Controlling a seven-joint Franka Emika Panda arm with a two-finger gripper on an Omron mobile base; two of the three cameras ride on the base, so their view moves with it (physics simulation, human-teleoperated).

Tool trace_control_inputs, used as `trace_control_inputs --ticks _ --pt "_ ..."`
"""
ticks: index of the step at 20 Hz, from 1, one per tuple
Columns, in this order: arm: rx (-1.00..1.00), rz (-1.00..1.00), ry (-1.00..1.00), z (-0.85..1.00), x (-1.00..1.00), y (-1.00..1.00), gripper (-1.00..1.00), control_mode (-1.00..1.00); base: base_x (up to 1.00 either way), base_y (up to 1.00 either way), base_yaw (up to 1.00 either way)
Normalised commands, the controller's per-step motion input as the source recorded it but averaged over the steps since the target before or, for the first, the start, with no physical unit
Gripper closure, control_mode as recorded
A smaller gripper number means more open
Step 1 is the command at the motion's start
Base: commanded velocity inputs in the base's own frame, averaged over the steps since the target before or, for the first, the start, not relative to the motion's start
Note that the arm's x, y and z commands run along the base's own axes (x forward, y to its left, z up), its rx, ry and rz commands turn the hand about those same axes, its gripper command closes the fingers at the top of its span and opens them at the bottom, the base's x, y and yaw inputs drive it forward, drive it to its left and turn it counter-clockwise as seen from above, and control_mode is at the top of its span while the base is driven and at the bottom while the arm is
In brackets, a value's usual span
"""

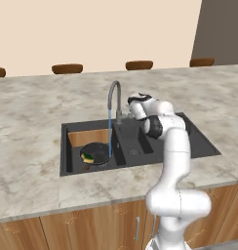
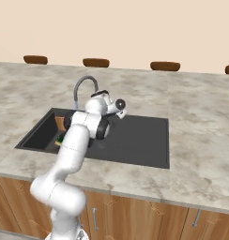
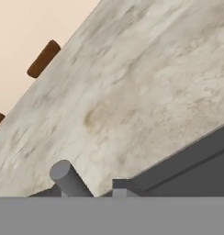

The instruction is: Pick the pan and sponge and place them into the sink. Then turn on the water.

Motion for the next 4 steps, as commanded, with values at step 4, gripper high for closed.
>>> trace_control_inputs --ticks 4 --pt "0.07 -0.05 0.03 0.45 0.00 -0.43 1.00 -1.00 0.00 0.00 0.00"
